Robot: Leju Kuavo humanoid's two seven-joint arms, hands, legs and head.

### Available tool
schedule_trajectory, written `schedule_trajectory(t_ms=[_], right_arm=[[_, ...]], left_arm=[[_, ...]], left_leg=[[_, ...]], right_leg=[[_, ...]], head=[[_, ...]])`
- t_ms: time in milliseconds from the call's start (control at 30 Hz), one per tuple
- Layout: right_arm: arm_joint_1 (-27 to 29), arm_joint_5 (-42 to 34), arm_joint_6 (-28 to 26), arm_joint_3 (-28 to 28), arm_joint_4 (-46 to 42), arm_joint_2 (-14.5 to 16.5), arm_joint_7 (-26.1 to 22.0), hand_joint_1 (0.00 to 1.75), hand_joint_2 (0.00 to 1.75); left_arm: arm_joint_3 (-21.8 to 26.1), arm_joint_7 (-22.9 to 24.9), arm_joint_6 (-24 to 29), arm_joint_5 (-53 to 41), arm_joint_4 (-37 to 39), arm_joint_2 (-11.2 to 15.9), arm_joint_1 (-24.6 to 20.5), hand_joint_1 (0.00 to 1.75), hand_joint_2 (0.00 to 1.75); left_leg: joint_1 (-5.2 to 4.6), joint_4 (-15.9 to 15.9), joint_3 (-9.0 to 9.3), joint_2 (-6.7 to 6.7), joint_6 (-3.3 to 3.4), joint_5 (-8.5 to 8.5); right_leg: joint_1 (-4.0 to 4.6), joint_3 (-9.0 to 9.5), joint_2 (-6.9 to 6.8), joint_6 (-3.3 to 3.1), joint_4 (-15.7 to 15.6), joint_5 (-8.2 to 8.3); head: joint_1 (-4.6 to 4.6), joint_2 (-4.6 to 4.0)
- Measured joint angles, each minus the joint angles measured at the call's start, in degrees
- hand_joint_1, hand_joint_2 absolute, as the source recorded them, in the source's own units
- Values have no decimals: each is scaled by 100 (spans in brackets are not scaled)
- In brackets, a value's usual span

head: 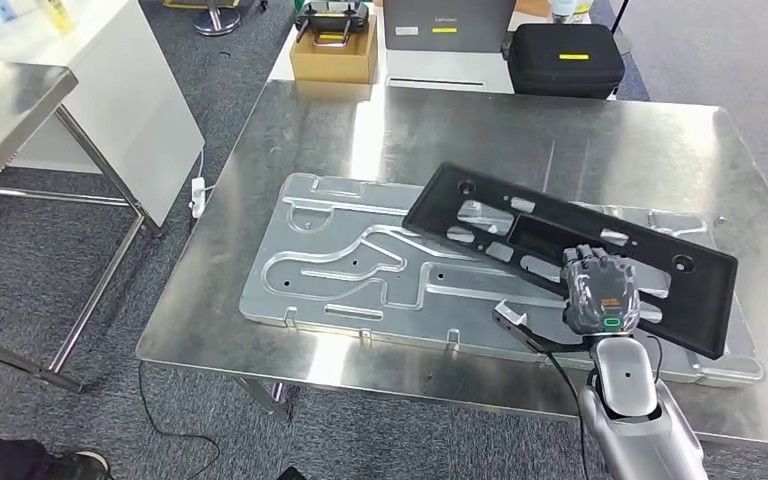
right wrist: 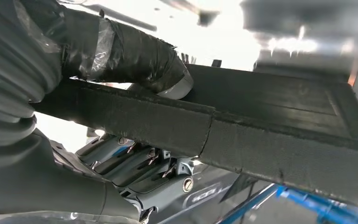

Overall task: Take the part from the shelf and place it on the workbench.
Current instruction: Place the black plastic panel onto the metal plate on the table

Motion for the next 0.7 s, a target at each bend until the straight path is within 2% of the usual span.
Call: schedule_trajectory(t_ms=[33, 100, 133, 167, 233, 300, 333, 400, 433, 467, 500, 533, 600, 633, 700], right_arm=[[-1, -60, 20, 17, 76, -3, -30, 171, 175], [-6, -229, 49, 43, 219, -3, -125, 134, 175], [-6, -321, 64, 57, 295, -3, -176, 91, 175], [-3, -403, 75, 77, 373, -2, -224, 47, 175], [5, -524, 81, 119, 498, 2, -290, 0, 175], [6, -580, 58, 152, 586, 9, -319, 0, 175], [10, -588, 46, 163, 628, 12, -322, 0, 175], [27, -598, 4, 189, 712, 21, -321, 0, 87], [37, -607, -25, 198, 743, 26, -316, 0, 44], [44, -617, -67, 204, 762, 31, -309, 0, 0], [46, -629, -113, 204, 769, 33, -301, 0, 0], [47, -639, -165, 204, 769, 34, -293, 0, 0], [62, -670, -289, 204, 730, 36, -289, 0, 0], [97, -697, -358, 204, 673, 37, -294, 0, 0], [236, -754, -487, 204, 478, 38, -318, 0, 0]], left_arm=[[-9, 1, -2, 2, 0, 1, -2, 0, 0], [-25, 3, -1, 8, 0, 2, -14, 0, 0], [-31, 7, 1, 11, 0, 2, -17, 0, 0], [-37, 12, 3, 16, 0, 3, -16, 0, 0], [-46, 19, 8, 25, 0, 3, -7, 0, 0], [-54, 18, 12, 29, 0, -1, -14, 0, 0], [-56, 16, 11, 33, 0, -3, -21, 0, 0], [-58, 16, 11, 49, 0, -4, -25, 0, 0], [-58, 16, 12, 59, 0, -4, -20, 0, 0], [-58, 17, 15, 68, 0, -3, -13, 0, 0], [-58, 17, 19, 75, 0, -3, -9, 0, 0], [-58, 18, 22, 81, 0, -4, -7, 0, 0], [-58, 18, 28, 95, 0, -5, -6, 0, 0], [-58, 18, 34, 105, 0, -5, -5, 0, 0], [-57, 18, 59, 132, 0, -5, 2, 0, 0]], left_leg=[[-1, -410, 179, 0, 21, 231], [-19, -1118, 517, -3, 67, 499], [-28, -1294, 596, -6, 85, 531], [-41, -1329, 614, -9, 102, 510], [-31, -1389, 627, -6, 162, 541], [-8, -1468, 667, 2, 240, 582], [1, -1493, 682, 6, 266, 594], [-4, -1496, 685, 7, 287, 593], [-7, -1491, 688, 7, 288, 588], [-6, -1482, 694, 7, 286, 581], [-3, -1471, 705, 7, 279, 569], [1, -1454, 720, 6, 265, 551], [-5, -1413, 737, 4, 217, 509], [-12, -1397, 738, 3, 187, 495], [-23, -1396, 738, 2, 126, 486]], right_leg=[[0, 8, 4, 9, 6, -9], [17, 12, 10, 45, 17, -25], [26, 8, 10, 70, 19, -27], [34, 4, 10, 97, 12, -21], [24, 8, 10, 164, 2, -24], [11, -83, 10, 215, 224, -182], [1, -211, 10, 232, 505, -340], [-9, -568, 10, 265, 1251, -663], [-15, -693, 10, 279, 1495, -719], [-20, -724, 9, 286, 1543, -668], [-22, -637, 8, 287, 1357, -512], [-24, -454, 7, 281, 992, -301], [-9, -91, 6, 238, 273, -42], [7, 3, 8, 210, 82, -6], [36, 27, 14, 147, 8, -15]], head=[[0, 0], [2, 0], [4, 0], [4, 0], [4, 0], [12, 0], [16, 0], [20, 0], [20, 0], [20, 0], [20, 0], [21, 0], [20, 0], [18, 0], [16, 0]])
